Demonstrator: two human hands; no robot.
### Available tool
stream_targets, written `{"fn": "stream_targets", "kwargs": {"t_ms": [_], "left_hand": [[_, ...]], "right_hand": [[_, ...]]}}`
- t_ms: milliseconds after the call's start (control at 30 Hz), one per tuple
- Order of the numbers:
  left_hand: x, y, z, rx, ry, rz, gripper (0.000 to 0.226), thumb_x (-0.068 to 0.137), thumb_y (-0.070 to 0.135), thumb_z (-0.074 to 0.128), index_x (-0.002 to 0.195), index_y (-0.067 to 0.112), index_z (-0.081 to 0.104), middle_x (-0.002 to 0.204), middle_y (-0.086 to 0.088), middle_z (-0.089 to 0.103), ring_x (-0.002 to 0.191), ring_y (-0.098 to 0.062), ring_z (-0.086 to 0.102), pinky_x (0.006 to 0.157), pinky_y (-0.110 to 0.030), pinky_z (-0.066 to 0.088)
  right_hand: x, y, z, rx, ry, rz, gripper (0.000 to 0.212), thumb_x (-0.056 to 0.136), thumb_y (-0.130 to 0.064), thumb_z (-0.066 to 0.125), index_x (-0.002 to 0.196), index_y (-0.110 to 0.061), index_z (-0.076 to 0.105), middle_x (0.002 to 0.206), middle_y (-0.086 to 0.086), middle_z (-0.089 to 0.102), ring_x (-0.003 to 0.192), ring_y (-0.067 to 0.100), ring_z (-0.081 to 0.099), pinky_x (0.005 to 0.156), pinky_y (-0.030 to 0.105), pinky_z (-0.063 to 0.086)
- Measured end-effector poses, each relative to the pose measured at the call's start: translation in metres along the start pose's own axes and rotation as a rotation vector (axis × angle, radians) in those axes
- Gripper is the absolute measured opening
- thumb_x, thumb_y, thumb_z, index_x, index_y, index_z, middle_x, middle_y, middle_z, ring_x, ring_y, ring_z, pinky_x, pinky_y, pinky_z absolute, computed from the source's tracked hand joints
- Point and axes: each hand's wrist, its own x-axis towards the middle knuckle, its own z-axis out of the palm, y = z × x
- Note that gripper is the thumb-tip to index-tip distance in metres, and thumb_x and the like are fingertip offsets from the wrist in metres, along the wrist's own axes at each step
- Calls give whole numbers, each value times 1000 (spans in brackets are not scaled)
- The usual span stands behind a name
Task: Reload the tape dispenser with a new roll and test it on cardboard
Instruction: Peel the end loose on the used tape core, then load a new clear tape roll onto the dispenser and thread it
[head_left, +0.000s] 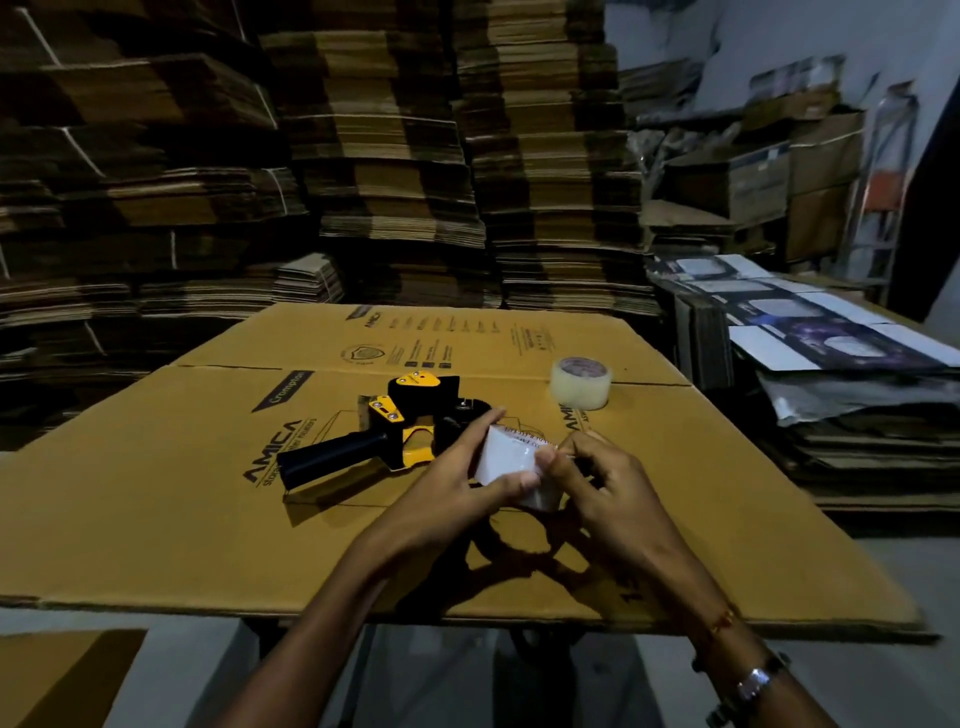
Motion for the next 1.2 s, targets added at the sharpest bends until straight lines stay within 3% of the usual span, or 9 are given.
{"fn": "stream_targets", "kwargs": {"t_ms": [133, 200, 300, 467, 667, 800, 900, 1067, 1200], "left_hand": [[24, 4, 17, -115, -51, 4, 76, 72, 44, 82, 137, 48, 42, 137, 2, 47, 116, -15, 58, 88, -33, 59], [40, 5, 27, -29, -14, 30, 79, 68, 41, 87, 133, 51, 44, 137, 5, 47, 117, -14, 55, 91, -36, 58], [62, 10, 48, 83, -3, 106, 93, 65, 37, 90, 138, 52, 36, 141, 8, 46, 120, -12, 56, 93, -28, 56], [89, 8, 71, 202, -150, 128, 110, 68, 38, 87, 154, 36, 18, 156, 3, 38, 138, -12, 42, 112, -38, 42], [115, 0, 86, 554, -206, 158, 110, 71, 37, 83, 156, 21, 15, 152, -5, 43, 134, -19, 47, 107, -38, 46], [126, -9, 94, 651, -253, 144, 105, 79, 34, 78, 156, 21, 7, 149, -11, 46, 129, -26, 51, 103, -44, 47], [130, -15, 96, 530, -273, 92, 95, 88, 22, 72, 157, 19, 7, 149, -13, 46, 132, -25, 49, 108, -44, 43], [132, -27, 101, 337, -21, 44, 52, 95, 7, 58, 144, 10, 45, 139, -6, 57, 128, -19, 54, 102, -29, 46], [134, -30, 93, 167, 255, -6, 24, 97, 1, 47, 106, 12, 66, 101, -9, 70, 87, -17, 67, 73, -27, 56]], "right_hand": [[6, 6, -31, -124, 18, -10, 39, 91, -59, 55, 83, -21, 61, 89, -3, 57, 83, 14, 61, 69, 40, 55], [8, 14, -48, -128, -20, 43, 37, 87, -59, 60, 104, -27, 64, 107, -8, 62, 96, 8, 64, 76, 31, 58], [10, 25, -68, -154, -65, 58, 61, 82, -60, 67, 135, -35, 50, 129, -11, 61, 110, 0, 62, 89, 28, 57], [15, 35, -95, -214, -68, 81, 72, 78, -48, 76, 140, -35, 42, 118, -29, 52, 99, -16, 58, 77, 9, 52], [18, 61, -109, -413, -94, 62, 82, 73, -58, 76, 143, -33, 39, 140, -8, 49, 117, 11, 55, 94, 38, 54], [21, 72, -115, -399, -115, 80, 79, 75, -50, 78, 141, -31, 40, 138, -5, 53, 113, 12, 59, 91, 37, 56], [27, 79, -120, -380, -115, 127, 77, 79, -39, 79, 144, -30, 37, 142, -1, 51, 114, 13, 58, 91, 33, 57], [30, 83, -124, -346, -131, 150, 80, 82, -38, 77, 148, -26, 34, 149, 1, 44, 126, 15, 51, 100, 32, 51], [47, 80, -127, -338, -60, 165, 70, 86, -51, 68, 146, -27, 39, 143, -3, 48, 121, 13, 51, 88, 25, 46]]}}
